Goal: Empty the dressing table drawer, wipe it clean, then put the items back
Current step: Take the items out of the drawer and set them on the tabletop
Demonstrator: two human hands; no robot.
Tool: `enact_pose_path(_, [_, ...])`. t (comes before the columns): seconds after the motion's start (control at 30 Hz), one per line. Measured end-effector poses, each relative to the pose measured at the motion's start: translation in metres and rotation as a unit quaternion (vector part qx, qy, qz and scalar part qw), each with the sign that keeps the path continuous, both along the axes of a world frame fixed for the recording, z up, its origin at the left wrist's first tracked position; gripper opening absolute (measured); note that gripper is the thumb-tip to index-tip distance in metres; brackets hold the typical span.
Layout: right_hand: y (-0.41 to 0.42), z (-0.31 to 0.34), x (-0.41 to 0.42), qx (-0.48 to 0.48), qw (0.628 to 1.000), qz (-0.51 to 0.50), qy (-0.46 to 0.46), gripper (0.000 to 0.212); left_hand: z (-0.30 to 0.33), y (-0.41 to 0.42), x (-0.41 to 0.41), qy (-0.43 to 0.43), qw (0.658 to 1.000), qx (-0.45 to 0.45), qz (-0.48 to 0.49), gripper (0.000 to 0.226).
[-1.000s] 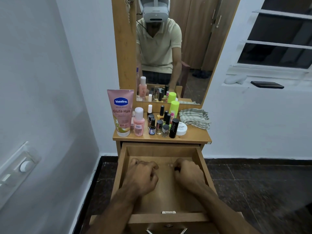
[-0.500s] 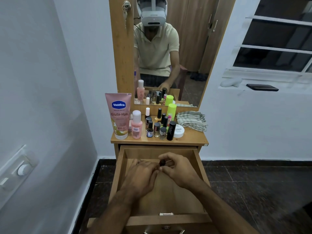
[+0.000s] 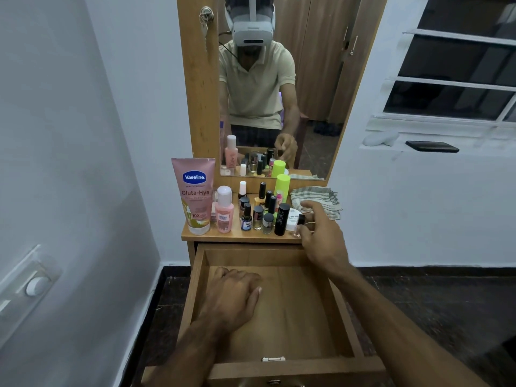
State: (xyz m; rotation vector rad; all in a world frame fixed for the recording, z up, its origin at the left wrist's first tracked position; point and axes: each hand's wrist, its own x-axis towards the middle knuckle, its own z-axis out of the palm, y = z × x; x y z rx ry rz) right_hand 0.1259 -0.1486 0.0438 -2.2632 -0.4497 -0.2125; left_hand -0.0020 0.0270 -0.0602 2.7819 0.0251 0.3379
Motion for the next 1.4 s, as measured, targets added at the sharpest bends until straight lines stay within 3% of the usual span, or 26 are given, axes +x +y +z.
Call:
enact_pose_path(0.27, [0.008, -0.012, 0.009, -0.005, 1.0, 0.004, 0.009, 0.04, 0.002, -0.001, -0.001, 0.015, 1.0, -0.005, 0.007, 0.043])
enact_pose_path(0.53, [0.002, -0.019, 0.007, 0.06, 0.998, -0.007, 0.005, 0.054, 0.005, -0.001, -0.003, 0.017, 1.0, -0.011, 0.006, 0.042])
enact_pose_path(0.8, [-0.011, -0.022, 0.02, 0.101, 0.99, -0.098, -0.031, 0.04, 0.007, -0.002, -0.004, 0.015, 1.0, 0.006, 0.006, 0.042])
enact_pose_path(0.93, [-0.022, -0.017, 0.042, -0.026, 0.988, -0.111, -0.101, 0.046, 0.007, -0.003, -0.002, 0.023, 1.0, 0.01, 0.006, 0.041])
enact_pose_path(1.1, [-0.032, -0.013, 0.079, -0.252, 0.967, -0.038, -0.02, 0.055, 0.005, -0.001, -0.002, 0.022, 1.0, 0.002, 0.011, 0.042])
enact_pose_path(1.2, [-0.031, -0.015, 0.089, -0.301, 0.953, -0.029, -0.007, 0.05, 0.003, -0.001, -0.002, 0.02, 1.0, -0.005, 0.012, 0.041])
enact_pose_path(1.4, [-0.029, -0.008, 0.095, -0.414, 0.905, -0.057, -0.076, 0.04, 0.001, 0.001, 0.0, 0.028, 1.0, -0.005, 0.013, 0.04])
